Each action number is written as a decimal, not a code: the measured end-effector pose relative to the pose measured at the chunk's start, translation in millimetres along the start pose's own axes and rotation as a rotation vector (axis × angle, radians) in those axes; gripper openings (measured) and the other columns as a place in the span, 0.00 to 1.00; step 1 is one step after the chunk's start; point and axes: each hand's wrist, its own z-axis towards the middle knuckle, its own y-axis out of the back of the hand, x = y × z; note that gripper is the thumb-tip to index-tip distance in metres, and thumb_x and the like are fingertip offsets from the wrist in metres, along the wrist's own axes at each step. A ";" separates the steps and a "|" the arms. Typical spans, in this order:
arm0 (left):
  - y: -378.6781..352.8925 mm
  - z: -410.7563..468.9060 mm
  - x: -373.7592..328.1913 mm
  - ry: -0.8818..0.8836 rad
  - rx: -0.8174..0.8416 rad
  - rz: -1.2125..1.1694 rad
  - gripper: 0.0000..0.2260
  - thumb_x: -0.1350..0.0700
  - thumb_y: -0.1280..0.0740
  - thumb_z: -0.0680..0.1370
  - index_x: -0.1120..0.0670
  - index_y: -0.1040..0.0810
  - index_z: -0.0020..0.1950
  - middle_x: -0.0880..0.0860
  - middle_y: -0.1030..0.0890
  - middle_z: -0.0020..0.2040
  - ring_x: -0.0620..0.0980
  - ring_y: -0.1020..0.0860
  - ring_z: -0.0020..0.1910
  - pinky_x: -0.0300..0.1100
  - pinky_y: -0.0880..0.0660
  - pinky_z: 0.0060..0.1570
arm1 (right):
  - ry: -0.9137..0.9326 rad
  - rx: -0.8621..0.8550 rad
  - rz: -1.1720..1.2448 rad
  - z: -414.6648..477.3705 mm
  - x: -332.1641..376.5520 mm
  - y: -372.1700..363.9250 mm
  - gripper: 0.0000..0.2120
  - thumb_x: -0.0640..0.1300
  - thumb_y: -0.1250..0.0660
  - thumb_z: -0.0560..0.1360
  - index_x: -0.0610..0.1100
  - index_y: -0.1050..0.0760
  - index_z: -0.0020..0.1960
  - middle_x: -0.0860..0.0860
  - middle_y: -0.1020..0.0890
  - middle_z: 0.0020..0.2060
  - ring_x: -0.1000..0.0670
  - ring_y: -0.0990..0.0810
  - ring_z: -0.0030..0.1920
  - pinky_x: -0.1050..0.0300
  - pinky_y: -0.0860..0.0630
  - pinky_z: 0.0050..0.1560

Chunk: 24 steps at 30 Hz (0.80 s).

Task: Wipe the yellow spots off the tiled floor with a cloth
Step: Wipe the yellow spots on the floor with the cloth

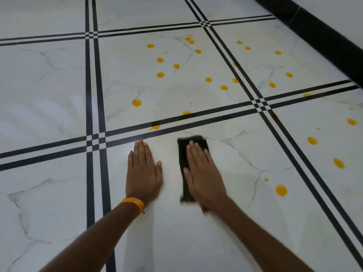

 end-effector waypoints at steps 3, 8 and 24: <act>0.5 0.9 -2.8 0.009 0.000 0.008 0.32 0.45 0.54 0.81 0.63 0.49 0.80 0.62 0.47 0.81 0.57 0.50 0.81 0.54 0.49 0.79 | -0.003 -0.084 0.016 -45.0 -61.6 7.4 0.31 0.52 0.51 0.82 0.39 0.46 0.81 0.45 0.44 0.81 0.45 0.44 0.81 0.50 0.49 0.80; -1.5 -1.1 -4.4 -0.011 -0.013 0.023 0.32 0.46 0.53 0.82 0.65 0.49 0.80 0.63 0.48 0.81 0.58 0.50 0.81 0.54 0.51 0.79 | -0.491 -0.107 0.000 27.8 -126.1 27.0 0.36 0.55 0.61 0.79 0.34 0.49 0.80 0.38 0.44 0.80 0.40 0.46 0.81 0.42 0.48 0.80; -7.5 26.3 -60.7 -0.232 0.067 -0.127 0.33 0.45 0.52 0.81 0.62 0.50 0.81 0.59 0.50 0.82 0.54 0.52 0.81 0.47 0.56 0.79 | -0.256 -0.067 -0.031 -74.6 -111.3 11.7 0.33 0.54 0.57 0.82 0.37 0.49 0.81 0.42 0.46 0.81 0.45 0.48 0.82 0.46 0.50 0.81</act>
